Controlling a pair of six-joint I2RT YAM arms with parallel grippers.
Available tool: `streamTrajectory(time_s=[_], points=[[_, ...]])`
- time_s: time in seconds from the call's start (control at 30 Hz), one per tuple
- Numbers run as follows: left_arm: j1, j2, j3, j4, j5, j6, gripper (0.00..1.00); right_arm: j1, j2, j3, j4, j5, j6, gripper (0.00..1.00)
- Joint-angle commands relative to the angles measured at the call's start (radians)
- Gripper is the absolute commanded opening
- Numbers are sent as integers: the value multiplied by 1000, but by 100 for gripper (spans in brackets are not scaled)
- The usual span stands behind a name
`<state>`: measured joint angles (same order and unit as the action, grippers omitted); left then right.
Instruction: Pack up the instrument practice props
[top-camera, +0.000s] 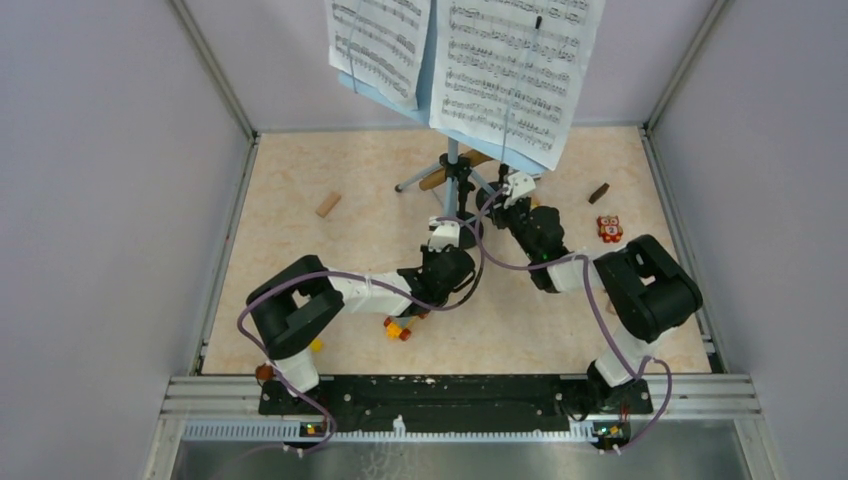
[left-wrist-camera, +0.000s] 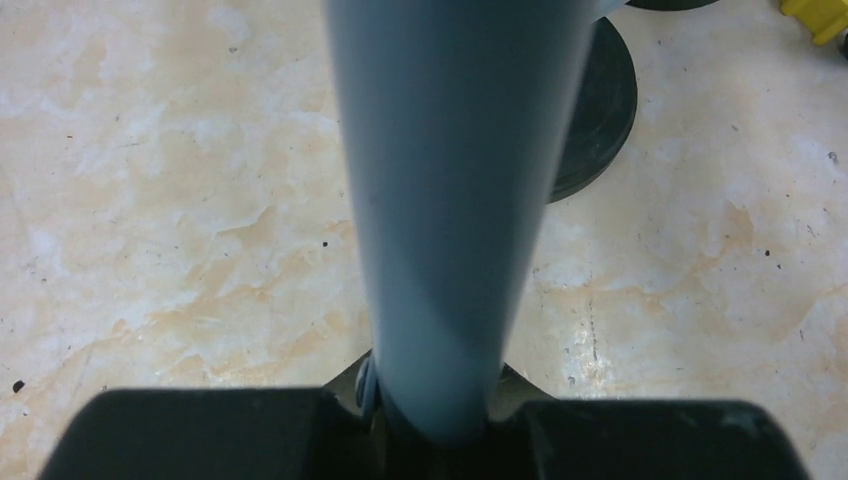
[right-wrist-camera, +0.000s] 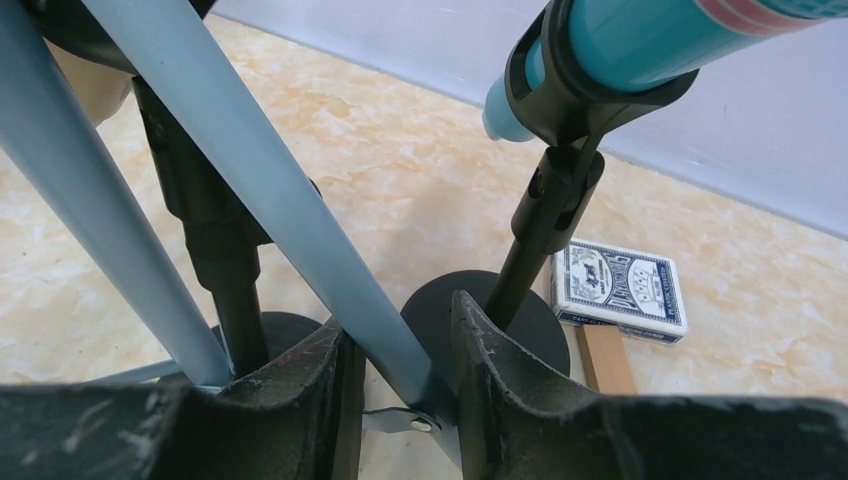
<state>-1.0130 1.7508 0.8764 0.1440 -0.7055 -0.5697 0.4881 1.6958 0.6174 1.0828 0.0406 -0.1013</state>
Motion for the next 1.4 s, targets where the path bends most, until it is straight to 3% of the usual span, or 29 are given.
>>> streamTrajectory(time_s=[0.0, 0.07, 0.1, 0.37, 0.63, 0.93, 1.2, 1.37], points=[[-3, 78, -40, -134, 198, -2, 0, 17, 59, -13, -170, -112, 190, 0], [-3, 63, -53, -139, 199, -17, 6, 17, 34, -33, -169, -117, 195, 0], [-5, 52, -63, -139, 197, -25, 14, 16, 11, -46, -169, -120, 204, 0], [-13, -80, -83, -214, 191, -51, 67, 16, -236, -123, -257, -158, 260, 43], [-30, -202, -98, -281, 161, -64, 96, 16, -492, -184, -404, -181, 275, 58], [-47, -341, -100, -327, 216, -56, 99, 16, -775, -236, -638, -166, 315, 61], [-49, -663, -96, -379, 397, 83, 99, 16, -1066, -169, -1006, -105, 473, 61], [-50, -863, -74, -417, 447, 145, 98, 16, -1192, -34, -1266, -67, 534, 61]])
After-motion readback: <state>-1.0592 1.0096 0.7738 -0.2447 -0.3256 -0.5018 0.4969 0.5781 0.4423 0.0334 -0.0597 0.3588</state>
